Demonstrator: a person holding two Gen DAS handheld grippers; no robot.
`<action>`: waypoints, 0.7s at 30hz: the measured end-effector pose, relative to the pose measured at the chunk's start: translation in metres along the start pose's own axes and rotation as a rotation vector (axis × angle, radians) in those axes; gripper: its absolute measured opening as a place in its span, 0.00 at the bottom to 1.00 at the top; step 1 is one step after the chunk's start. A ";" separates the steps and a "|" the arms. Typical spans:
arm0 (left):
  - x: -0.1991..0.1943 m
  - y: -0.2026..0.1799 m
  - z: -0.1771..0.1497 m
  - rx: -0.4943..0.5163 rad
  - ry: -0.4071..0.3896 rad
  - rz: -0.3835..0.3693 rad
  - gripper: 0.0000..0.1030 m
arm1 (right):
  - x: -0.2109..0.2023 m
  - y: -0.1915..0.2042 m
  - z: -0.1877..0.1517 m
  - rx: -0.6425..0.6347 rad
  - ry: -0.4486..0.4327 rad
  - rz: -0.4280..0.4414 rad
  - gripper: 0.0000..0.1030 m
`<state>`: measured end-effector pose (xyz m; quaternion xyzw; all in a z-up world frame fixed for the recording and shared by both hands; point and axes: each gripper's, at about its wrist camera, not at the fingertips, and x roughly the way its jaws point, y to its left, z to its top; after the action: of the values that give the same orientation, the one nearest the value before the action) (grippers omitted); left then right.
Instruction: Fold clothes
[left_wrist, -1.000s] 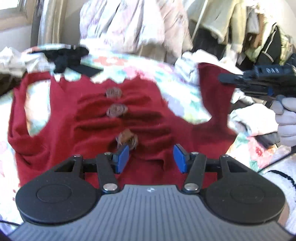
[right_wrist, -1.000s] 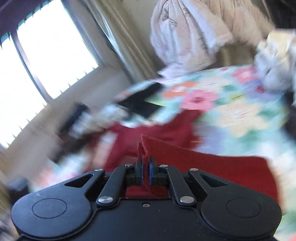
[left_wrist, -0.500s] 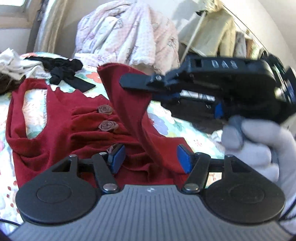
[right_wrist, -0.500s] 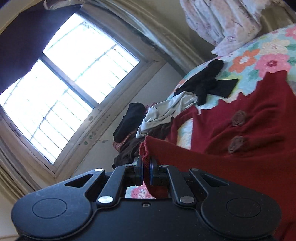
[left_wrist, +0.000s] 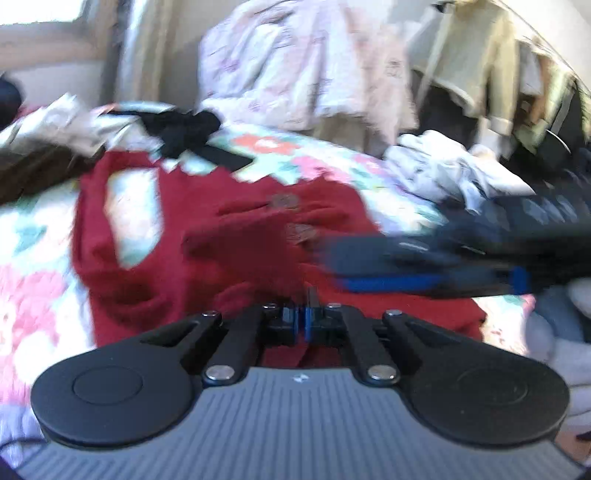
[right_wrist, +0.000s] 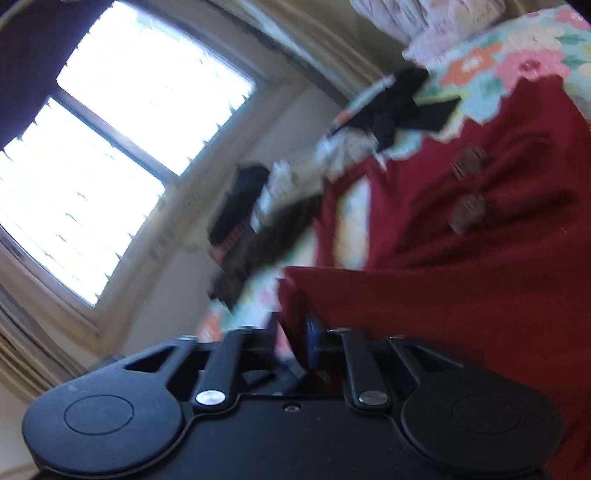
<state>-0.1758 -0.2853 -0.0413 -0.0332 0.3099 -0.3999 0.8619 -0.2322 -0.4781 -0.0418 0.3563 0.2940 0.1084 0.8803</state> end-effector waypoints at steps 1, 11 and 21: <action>0.001 0.007 -0.002 -0.025 0.016 0.018 0.02 | -0.006 -0.002 -0.002 -0.026 0.011 -0.047 0.52; -0.009 0.020 -0.014 -0.010 0.033 0.090 0.02 | -0.108 -0.081 -0.006 0.120 -0.112 -0.513 0.54; -0.005 0.051 -0.021 -0.127 0.155 0.137 0.08 | -0.049 -0.074 -0.015 -0.081 0.097 -0.638 0.55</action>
<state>-0.1561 -0.2434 -0.0710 -0.0357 0.4018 -0.3209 0.8569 -0.2817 -0.5427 -0.0799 0.2054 0.4278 -0.1447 0.8682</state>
